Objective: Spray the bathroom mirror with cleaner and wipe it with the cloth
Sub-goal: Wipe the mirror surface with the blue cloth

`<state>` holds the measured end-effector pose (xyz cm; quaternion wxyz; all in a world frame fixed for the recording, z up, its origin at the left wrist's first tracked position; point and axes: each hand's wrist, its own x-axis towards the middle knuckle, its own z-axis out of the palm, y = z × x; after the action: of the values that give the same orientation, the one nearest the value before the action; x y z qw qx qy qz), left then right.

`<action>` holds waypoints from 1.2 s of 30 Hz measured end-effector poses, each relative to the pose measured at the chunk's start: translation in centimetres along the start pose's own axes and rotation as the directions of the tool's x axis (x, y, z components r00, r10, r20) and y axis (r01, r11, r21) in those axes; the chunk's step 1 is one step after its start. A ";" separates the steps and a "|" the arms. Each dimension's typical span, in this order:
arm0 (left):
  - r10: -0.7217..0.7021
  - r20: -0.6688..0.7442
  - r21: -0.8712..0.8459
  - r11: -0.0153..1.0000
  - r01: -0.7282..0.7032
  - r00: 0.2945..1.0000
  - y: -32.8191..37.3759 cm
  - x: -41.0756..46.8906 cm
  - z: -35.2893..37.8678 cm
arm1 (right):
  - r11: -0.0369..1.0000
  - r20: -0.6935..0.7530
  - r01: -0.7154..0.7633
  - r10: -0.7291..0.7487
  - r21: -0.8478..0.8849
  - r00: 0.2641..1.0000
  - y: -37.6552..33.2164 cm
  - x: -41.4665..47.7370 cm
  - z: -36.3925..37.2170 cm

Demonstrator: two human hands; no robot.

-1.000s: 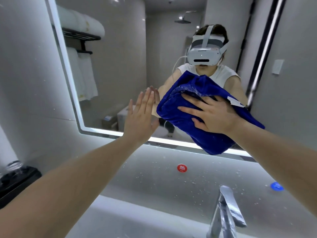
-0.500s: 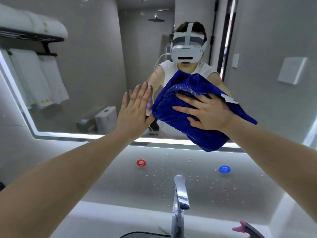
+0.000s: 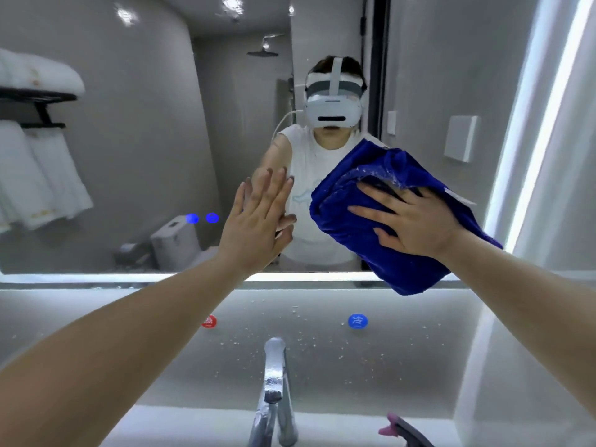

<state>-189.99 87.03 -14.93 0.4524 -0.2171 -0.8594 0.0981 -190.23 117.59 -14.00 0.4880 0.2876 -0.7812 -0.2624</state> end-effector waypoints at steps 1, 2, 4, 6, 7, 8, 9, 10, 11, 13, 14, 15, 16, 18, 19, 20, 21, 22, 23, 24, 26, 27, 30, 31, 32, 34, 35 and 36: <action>0.008 -0.006 -0.002 1.000 -0.008 1.000 0.6 0.5 0.1 | 1.000 -0.004 -0.011 0.011 -0.003 1.000 0.3 -0.7 0.1; 0.020 -0.010 -0.005 1.000 -0.020 1.000 1.4 1.0 0.2 | 1.000 -0.005 -0.028 0.028 -0.011 1.000 0.8 -1.5 0.2; 0.045 -0.016 -0.006 0.999 -0.045 0.999 2.9 2.0 0.5 | 0.997 0.010 -0.080 0.080 -0.024 0.997 1.9 -3.3 0.4; 0.038 -0.046 -0.017 0.999 -0.039 0.998 4.2 2.6 0.8 | 0.984 0.030 -0.174 0.175 -0.022 0.984 2.7 -5.5 0.5; 0.021 -0.067 -0.025 0.999 -0.022 0.998 4.8 2.8 1.1 | 0.969 0.037 -0.248 0.248 -0.012 0.968 2.9 -6.7 0.6; 0.001 -0.084 -0.030 1.000 -0.003 0.996 5.2 2.9 1.3 | 0.943 0.046 -0.332 0.331 0.009 0.942 3.0 -7.8 0.7; -0.016 -0.096 -0.032 0.999 0.013 0.995 5.6 3.0 1.7 | 0.910 0.055 -0.413 0.411 0.032 0.910 3.0 -8.7 0.8; -0.029 -0.106 -0.032 0.999 0.025 0.994 5.9 3.0 2.0 | 0.877 0.060 -0.478 0.475 0.052 0.878 2.8 -9.2 0.9; -0.041 -0.111 -0.033 0.999 0.037 0.993 6.1 3.0 2.2 | 0.855 0.062 -0.515 0.512 0.062 0.857 2.6 -9.4 1.0; -0.064 -0.111 -0.036 0.998 0.061 0.992 6.5 3.2 2.4 | 0.847 0.066 -0.528 0.525 0.064 0.849 2.4 -9.4 1.2; -0.074 -0.115 -0.035 0.997 0.071 0.991 6.7 3.3 2.6 | 0.850 0.068 -0.524 0.520 0.064 0.852 2.3 -9.3 1.3; -0.080 -0.122 -0.028 0.997 0.077 0.989 6.8 3.3 2.7 | 0.847 0.065 -0.528 0.524 0.068 0.849 2.1 -9.3 1.4; -0.080 -0.132 -0.017 0.997 0.079 0.988 6.8 3.4 2.9 | 0.840 0.057 -0.538 0.536 0.073 0.843 2.0 -9.2 1.5; -0.076 -0.153 0.002 0.997 0.077 0.985 6.7 3.5 3.3 | 0.826 0.048 -0.558 0.556 0.076 0.830 1.8 -9.2 1.8; -0.074 -0.162 0.003 0.997 0.076 0.984 6.6 3.5 3.4 | 0.827 0.052 -0.558 0.556 0.073 0.830 1.7 -9.2 1.9; -0.074 -0.169 0.000 0.997 0.075 0.983 6.6 3.6 3.5 | 0.828 0.054 -0.556 0.554 0.069 0.831 1.7 -9.2 2.0; -0.074 -0.178 -0.002 0.997 0.075 0.981 6.7 3.7 3.6 | 0.830 0.053 -0.554 0.551 0.067 0.833 1.7 -9.2 2.1; -0.074 -0.186 -0.004 0.997 0.075 0.980 6.7 3.8 3.7 | 0.830 0.051 -0.554 0.551 0.067 0.833 1.7 -9.3 2.2; -0.075 -0.196 -0.004 0.997 0.075 0.978 6.8 3.9 3.9 | 0.830 0.049 -0.554 0.552 0.067 0.833 1.7 -9.3 2.2; -0.076 -0.206 -0.005 0.997 0.076 0.976 6.8 4.0 4.1 | 0.832 0.050 -0.552 0.550 0.062 0.834 1.7 -9.4 2.4; -0.079 -0.224 0.000 0.997 0.082 0.971 6.7 4.1 4.3 | 0.834 0.048 -0.549 0.547 0.052 0.836 1.8 -9.5 2.4; -0.081 -0.226 -0.004 0.997 0.082 0.971 6.8 4.1 4.5 | 0.832 0.049 -0.552 0.551 0.049 0.833 1.7 -9.5 2.4; -0.093 -0.220 -0.022 0.996 0.091 0.971 6.7 4.3 4.5 | 0.798 0.027 -0.598 0.598 0.076 0.801 0.0 -9.5 3.0; -0.093 -0.221 -0.023 0.996 0.090 0.971 6.8 4.3 4.5 | 0.769 0.019 -0.632 0.634 0.092 0.773 -1.1 -9.3 3.3; -0.090 -0.222 -0.025 0.996 0.087 0.971 6.7 4.3 4.5 | 0.735 0.013 -0.669 0.672 0.110 0.741 -2.4 -9.1 3.6; -0.091 -0.225 -0.022 0.996 0.089 0.970 6.7 4.3 4.5 | 0.677 0.021 -0.723 0.728 0.141 0.686 -5.2 -8.2 4.1; -0.094 -0.227 -0.019 0.996 0.092 0.969 6.6 4.3 4.5 | 0.655 0.030 -0.740 0.745 0.150 0.666 -6.3 -7.7 4.2; -0.096 -0.229 -0.015 0.995 0.095 0.969 6.7 4.4 4.5 | 0.642 0.039 -0.751 0.756 0.153 0.654 -7.1 -7.1 4.2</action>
<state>-193.91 95.12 -16.72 0.5525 -0.1865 -0.8109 0.0486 -190.16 118.19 -24.89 0.5400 -0.0227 -0.8408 0.0302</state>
